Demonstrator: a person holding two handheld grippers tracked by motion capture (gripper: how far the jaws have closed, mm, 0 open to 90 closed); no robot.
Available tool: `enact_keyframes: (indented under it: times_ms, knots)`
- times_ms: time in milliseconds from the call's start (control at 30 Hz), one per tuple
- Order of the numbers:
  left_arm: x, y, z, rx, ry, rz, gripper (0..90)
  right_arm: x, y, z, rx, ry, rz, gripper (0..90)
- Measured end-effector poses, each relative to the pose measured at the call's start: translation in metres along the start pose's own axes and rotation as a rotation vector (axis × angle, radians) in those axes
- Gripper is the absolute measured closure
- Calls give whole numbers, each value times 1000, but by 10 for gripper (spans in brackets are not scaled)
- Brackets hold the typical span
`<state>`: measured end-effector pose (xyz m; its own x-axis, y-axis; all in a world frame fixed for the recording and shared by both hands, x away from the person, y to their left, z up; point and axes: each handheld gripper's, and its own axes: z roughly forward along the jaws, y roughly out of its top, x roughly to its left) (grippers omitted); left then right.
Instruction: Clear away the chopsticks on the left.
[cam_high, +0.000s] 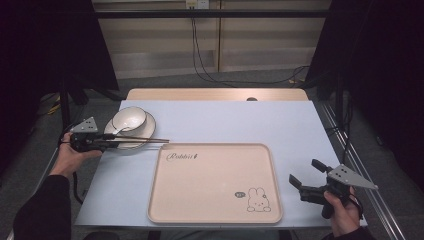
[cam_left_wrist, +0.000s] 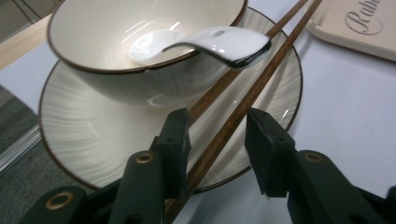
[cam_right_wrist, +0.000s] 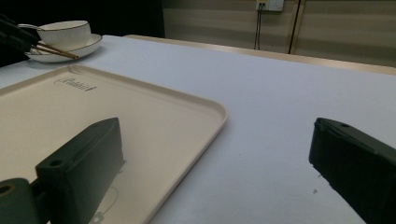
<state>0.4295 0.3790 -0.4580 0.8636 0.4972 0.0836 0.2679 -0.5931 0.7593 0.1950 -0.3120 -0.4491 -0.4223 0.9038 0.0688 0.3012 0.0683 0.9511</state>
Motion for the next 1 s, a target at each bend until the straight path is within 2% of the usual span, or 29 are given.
enact_keyframes:
  times_ms: [300,333,367,433,500,600,633,700,833,900,933,1000]
  knots:
    - [-1,7,7,48,-33,15,673,0,0,0,9,2,4,26]
    - [-1,8,7,53,-31,29,678,0,-1,0,12,1,7,26]
    - [-1,9,7,62,-48,30,703,0,-1,0,11,2,8,25]
    - [-1,9,7,54,-55,15,750,0,-1,0,10,2,4,25]
    - [-1,10,7,60,-63,32,780,0,-1,0,9,-1,2,26]
    - [-3,11,7,61,-90,5,811,0,-1,1,11,-3,8,26]
    - [-3,10,7,55,-112,-5,821,0,-1,1,11,-3,7,25]
    - [-4,10,7,45,-108,-16,824,0,-1,1,11,-2,10,26]
    - [-6,12,5,33,-127,-42,842,0,-1,1,12,-1,11,25]
    - [-7,13,3,31,-122,-44,846,1,-1,1,16,3,15,25]
    - [-9,13,0,22,-127,-61,845,1,-1,1,15,3,15,25]
    - [-12,14,-2,11,-123,-68,846,0,-1,1,12,5,11,25]
